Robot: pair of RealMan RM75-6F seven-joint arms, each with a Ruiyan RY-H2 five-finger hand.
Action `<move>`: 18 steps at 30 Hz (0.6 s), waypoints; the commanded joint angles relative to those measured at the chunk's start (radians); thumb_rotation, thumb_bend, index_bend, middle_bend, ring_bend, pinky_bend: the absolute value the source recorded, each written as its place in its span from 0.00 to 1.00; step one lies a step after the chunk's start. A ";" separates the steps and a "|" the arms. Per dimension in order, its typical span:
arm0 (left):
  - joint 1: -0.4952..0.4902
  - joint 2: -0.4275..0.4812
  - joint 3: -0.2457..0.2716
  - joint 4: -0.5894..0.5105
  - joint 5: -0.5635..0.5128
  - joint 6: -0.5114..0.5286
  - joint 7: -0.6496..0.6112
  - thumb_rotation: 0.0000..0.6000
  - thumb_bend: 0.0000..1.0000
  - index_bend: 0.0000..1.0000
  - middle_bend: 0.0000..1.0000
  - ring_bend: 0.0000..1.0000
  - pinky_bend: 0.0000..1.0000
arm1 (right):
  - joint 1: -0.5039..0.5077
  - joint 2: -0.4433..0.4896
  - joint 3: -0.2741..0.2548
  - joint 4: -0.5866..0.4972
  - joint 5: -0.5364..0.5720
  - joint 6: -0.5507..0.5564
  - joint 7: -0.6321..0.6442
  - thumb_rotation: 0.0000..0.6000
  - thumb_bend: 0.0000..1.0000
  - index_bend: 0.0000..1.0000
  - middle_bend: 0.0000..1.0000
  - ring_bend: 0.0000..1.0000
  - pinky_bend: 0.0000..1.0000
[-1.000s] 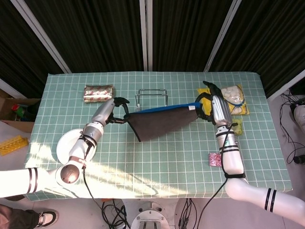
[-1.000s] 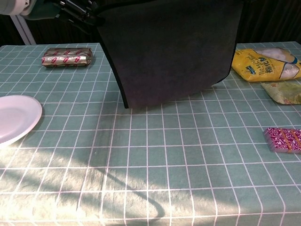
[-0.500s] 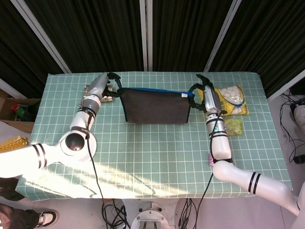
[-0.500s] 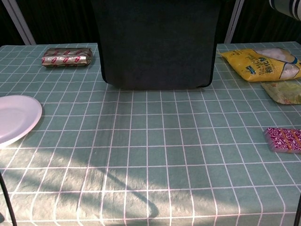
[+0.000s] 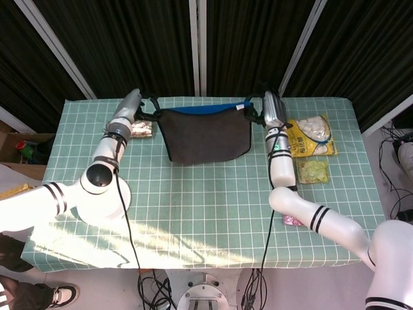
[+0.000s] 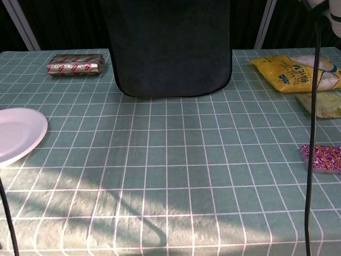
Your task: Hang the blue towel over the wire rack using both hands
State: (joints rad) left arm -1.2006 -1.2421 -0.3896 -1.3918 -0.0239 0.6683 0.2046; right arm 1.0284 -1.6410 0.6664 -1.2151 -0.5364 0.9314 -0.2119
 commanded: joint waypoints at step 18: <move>-0.066 -0.094 0.051 0.294 -0.056 -0.127 0.022 1.00 0.53 0.77 0.26 0.13 0.21 | 0.122 -0.109 -0.009 0.282 0.070 -0.106 0.033 1.00 0.61 1.00 0.12 0.00 0.00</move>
State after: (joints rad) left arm -1.2629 -1.3305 -0.3420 -1.1049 -0.0775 0.5449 0.2259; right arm 1.1470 -1.7444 0.6599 -0.9420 -0.4685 0.8325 -0.1831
